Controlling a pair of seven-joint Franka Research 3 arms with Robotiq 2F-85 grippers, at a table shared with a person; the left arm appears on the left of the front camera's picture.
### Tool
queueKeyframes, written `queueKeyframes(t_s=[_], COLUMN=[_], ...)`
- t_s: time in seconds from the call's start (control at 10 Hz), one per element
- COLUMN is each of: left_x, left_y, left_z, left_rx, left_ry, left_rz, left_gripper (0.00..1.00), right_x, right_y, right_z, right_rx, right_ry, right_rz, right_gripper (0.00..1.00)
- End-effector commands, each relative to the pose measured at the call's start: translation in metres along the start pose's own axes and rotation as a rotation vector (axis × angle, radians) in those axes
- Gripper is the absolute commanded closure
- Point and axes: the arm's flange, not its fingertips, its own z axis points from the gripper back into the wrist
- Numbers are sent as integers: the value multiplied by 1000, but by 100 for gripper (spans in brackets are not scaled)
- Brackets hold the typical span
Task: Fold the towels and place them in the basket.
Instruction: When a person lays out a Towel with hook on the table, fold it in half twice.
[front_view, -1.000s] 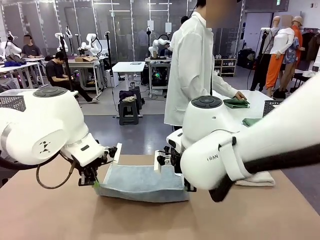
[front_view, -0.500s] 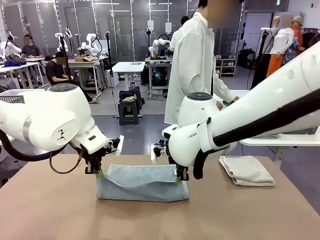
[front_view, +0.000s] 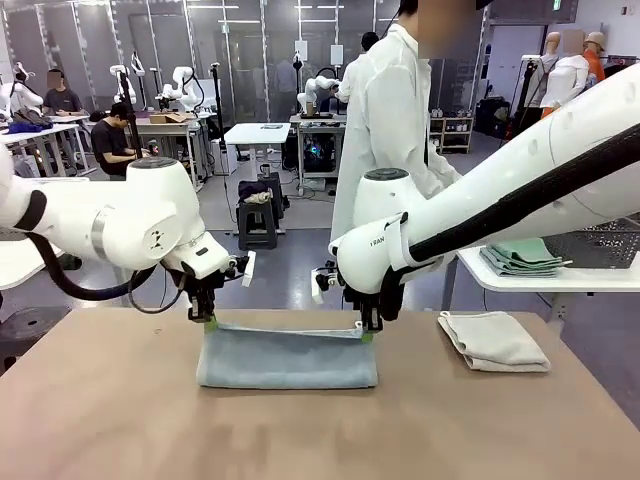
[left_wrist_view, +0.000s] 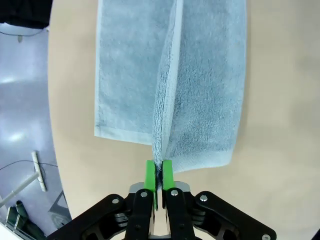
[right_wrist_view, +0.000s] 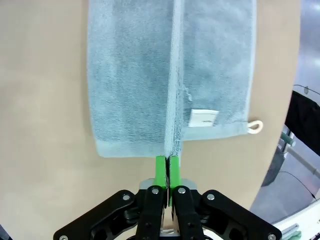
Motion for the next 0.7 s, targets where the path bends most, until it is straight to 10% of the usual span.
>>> queueKeyframes(t_s=[0.0,0.6], left_x=[8,4], left_y=[31,63], left_z=[-8,-34], left_rx=[-48,-61], left_ry=[-6,25], left_rz=[-32,45], left_gripper=[94,94], right_x=[3,2], right_y=[-19,-48], right_z=[-3,-29], right_rx=[-11,6], right_ry=[16,7], right_rz=[15,2], right_gripper=[97,97])
